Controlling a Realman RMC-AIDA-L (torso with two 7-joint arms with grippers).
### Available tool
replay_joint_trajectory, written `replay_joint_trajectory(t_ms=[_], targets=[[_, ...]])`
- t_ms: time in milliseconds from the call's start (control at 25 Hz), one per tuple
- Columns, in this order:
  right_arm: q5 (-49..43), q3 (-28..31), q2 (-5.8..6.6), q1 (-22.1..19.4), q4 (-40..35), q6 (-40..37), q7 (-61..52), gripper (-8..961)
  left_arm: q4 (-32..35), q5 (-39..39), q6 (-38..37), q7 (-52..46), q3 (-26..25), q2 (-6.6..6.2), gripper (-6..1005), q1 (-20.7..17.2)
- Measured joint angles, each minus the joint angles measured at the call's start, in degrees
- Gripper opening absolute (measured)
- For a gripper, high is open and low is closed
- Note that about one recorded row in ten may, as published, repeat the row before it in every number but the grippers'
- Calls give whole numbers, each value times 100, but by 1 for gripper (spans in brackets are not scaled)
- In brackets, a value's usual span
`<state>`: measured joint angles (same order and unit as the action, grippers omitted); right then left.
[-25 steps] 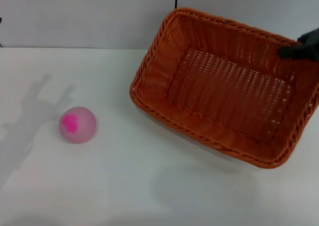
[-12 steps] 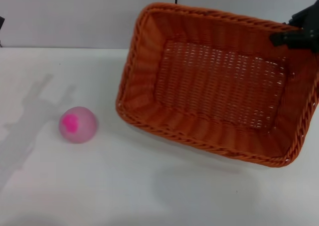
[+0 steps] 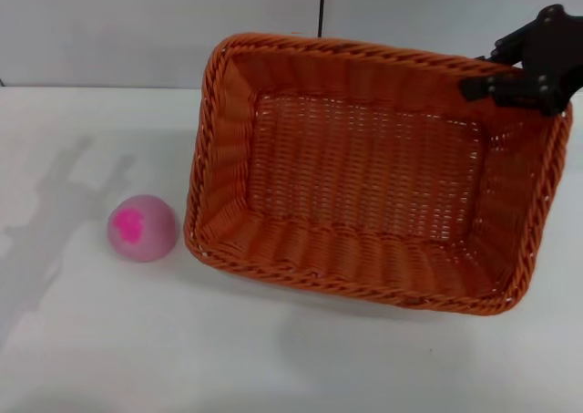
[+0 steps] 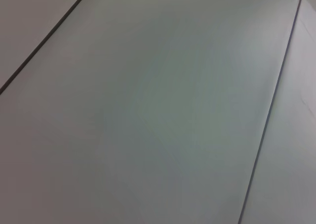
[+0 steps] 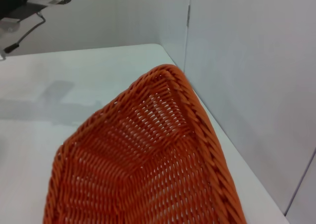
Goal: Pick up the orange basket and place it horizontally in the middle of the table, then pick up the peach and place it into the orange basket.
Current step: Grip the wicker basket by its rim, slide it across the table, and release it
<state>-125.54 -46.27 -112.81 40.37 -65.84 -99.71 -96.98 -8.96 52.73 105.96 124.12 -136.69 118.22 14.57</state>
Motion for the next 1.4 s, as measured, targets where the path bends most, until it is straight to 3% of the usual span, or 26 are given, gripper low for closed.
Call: replay_joint_trajectory(t_ms=[440,1200,1400], targets=[[-67,-62,245,310,1109,648,839,162,0,0,35,-139,11,1,833,-2],[-542,-262,208,838,1369,1387,1058,162,192,-1,8,-89,-43,21,829,-35],[-542,-431,193,934,1495,1680,1113,224,193,-7,-83,-87,-53,17,828,-16]])
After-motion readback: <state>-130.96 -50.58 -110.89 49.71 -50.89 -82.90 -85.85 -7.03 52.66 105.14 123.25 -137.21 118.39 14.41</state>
